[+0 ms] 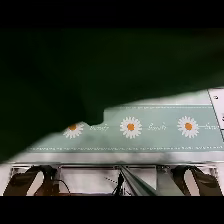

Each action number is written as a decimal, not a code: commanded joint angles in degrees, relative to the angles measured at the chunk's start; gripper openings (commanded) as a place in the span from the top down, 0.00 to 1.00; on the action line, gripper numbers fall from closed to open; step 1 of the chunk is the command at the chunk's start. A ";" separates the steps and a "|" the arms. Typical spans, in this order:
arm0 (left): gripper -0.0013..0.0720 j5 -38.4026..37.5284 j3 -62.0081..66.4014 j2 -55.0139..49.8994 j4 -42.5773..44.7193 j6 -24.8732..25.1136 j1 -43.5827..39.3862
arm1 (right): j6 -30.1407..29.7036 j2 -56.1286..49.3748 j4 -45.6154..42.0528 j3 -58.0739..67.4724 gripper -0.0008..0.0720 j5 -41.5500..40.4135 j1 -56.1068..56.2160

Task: Fold the shirts.

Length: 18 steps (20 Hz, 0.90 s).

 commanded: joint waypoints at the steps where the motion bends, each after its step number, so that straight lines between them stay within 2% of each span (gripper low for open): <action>1: 0.95 -16.76 0.74 0.98 3.48 -3.89 0.00 | 2.78 0.28 -3.54 1.77 0.96 18.32 0.02; 3: 0.95 -16.98 0.76 0.87 3.48 -4.13 0.00 | 2.32 -0.85 -3.82 1.77 0.96 22.91 0.02; 7: 0.95 -16.85 0.85 -2.78 3.45 -5.18 0.00 | 2.05 -5.49 -3.50 1.77 0.96 25.38 0.02; 11: 0.95 -22.67 0.28 -12.92 3.48 -4.96 0.00 | -0.17 -16.87 -4.55 1.77 0.96 33.11 0.20; 13: 0.95 -21.42 -1.84 -20.35 3.08 -4.31 -0.04 | -0.33 -25.59 -4.57 1.77 0.96 32.35 0.22; 15: 0.95 -15.30 -4.39 -28.44 2.86 -2.89 -0.07 | -0.33 -35.69 -4.46 1.77 0.96 30.49 0.22; 18: 0.95 -10.34 -5.03 -43.54 1.27 -2.43 -0.07 | 0.76 -49.16 -1.20 1.77 0.96 23.61 0.22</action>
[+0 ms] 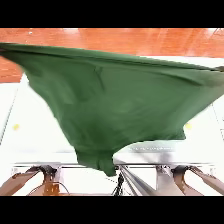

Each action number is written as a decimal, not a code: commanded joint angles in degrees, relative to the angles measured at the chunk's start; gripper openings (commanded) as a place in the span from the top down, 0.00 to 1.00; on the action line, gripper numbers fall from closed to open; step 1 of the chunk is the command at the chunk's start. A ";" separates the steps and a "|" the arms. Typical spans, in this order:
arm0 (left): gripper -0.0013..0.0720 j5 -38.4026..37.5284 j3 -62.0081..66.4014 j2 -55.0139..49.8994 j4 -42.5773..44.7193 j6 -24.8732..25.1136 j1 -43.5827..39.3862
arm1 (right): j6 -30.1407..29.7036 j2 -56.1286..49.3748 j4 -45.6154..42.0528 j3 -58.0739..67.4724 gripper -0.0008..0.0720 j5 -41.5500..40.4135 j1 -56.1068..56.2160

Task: Fold the shirts.

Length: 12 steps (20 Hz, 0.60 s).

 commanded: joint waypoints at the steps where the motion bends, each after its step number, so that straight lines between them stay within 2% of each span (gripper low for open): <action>1: 0.95 5.55 -1.16 -16.90 -2.38 2.21 -0.22 | 1.14 -15.61 3.43 0.07 0.96 -8.92 0.52; 3: 0.95 8.74 -1.11 -26.03 -5.38 2.60 -1.05 | 1.42 -21.20 3.65 0.07 0.96 -16.37 3.52; 6: 0.95 16.09 -1.11 -33.86 -7.58 2.29 -2.12 | 1.44 -26.38 2.40 0.07 0.96 -29.51 8.13; 9: 0.95 25.11 -1.14 -36.87 -7.56 2.36 -2.86 | 2.14 -29.14 1.70 0.07 0.96 -44.89 10.49; 12: 0.95 30.77 -1.14 -38.51 -7.54 2.38 -4.66 | 5.66 -31.74 1.75 0.07 0.96 -52.61 11.63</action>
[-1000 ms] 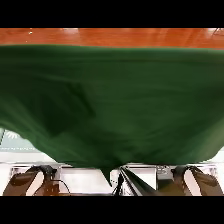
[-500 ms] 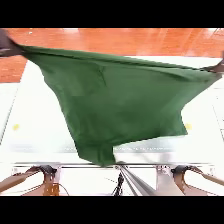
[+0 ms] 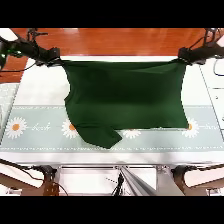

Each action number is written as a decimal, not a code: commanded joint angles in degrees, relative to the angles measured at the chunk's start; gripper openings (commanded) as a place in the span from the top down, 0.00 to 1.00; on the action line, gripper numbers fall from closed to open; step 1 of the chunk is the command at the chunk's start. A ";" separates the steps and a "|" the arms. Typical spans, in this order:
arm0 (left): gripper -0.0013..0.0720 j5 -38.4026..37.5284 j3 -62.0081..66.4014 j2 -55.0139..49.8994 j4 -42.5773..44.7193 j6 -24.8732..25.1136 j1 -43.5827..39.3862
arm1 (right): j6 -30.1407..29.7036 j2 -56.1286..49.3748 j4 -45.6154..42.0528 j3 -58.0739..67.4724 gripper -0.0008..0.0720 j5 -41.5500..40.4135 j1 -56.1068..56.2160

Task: Fold the shirts.

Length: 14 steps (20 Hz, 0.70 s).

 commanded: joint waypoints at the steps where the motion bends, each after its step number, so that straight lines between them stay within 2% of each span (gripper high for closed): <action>1: 0.95 8.11 -0.02 -3.48 -0.87 0.17 -2.14 | 3.85 -3.91 0.24 0.04 0.96 -11.65 1.53; 5: 0.95 5.16 -0.02 -7.23 -0.61 0.37 -3.72 | 4.02 -7.08 -1.18 0.04 0.96 -6.16 1.51; 10: 0.95 -7.02 0.02 -8.41 1.25 2.75 -3.17 | 1.79 -5.53 -3.21 0.04 0.96 -1.57 1.51; 14: 0.95 -18.25 0.00 -5.44 2.97 2.45 -2.19 | -0.52 -1.49 -7.82 0.04 0.96 12.28 1.53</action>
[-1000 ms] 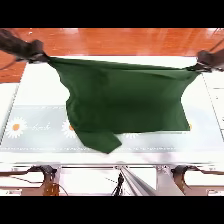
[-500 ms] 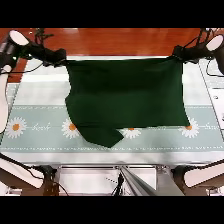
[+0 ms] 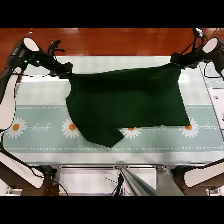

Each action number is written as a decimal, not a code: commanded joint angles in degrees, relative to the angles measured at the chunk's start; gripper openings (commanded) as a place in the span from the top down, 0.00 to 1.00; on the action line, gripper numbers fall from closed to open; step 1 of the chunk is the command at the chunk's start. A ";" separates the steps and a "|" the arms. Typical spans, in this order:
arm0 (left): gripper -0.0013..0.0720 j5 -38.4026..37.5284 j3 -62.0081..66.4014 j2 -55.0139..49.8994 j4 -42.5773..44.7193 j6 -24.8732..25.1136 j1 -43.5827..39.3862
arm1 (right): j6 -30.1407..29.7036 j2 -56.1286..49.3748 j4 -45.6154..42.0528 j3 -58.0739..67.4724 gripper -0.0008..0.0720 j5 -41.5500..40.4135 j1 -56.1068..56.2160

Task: Fold the shirts.

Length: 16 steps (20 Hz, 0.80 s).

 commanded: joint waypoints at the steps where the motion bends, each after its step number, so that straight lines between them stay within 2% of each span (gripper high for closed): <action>1: 0.95 -9.55 -0.07 0.61 3.15 -2.21 0.42 | -1.64 1.62 -4.33 0.04 0.96 11.72 0.04; 5: 0.93 -9.66 -0.33 -1.38 0.70 -4.09 -0.90 | -1.53 -1.29 -3.19 0.04 0.95 12.90 0.07; 6: 0.79 -9.73 -0.31 -1.27 0.68 -4.11 -1.16 | -1.53 -1.40 -3.06 0.04 0.84 12.79 0.07; 7: 0.51 -10.49 -0.28 -0.92 0.68 -4.33 -1.16 | -1.64 -1.16 -3.23 0.04 0.65 13.07 0.00; 8: 0.32 -11.85 -0.28 -0.35 0.98 -4.28 -0.90 | -2.67 -0.44 -3.91 0.07 0.57 14.12 -0.35; 11: 0.32 -15.63 -0.28 3.26 4.02 -4.31 1.42 | -7.17 3.96 -10.58 0.04 0.57 21.92 -2.29; 13: 0.32 -17.22 -1.25 7.08 4.17 -4.24 3.15 | -6.67 7.10 -13.09 0.00 0.55 28.37 -5.73; 14: 0.32 -17.14 -3.58 9.84 4.20 -3.63 3.80 | -6.91 9.05 -11.61 -0.81 0.37 30.75 -8.17; 15: 0.32 -16.52 -7.48 12.81 4.35 -2.08 4.31 | -7.58 11.15 -9.97 -2.80 0.29 31.63 -10.69; 16: 0.31 -14.64 -13.53 16.59 4.59 -0.96 4.81 | -7.89 13.44 -8.81 -5.81 0.25 31.61 -13.33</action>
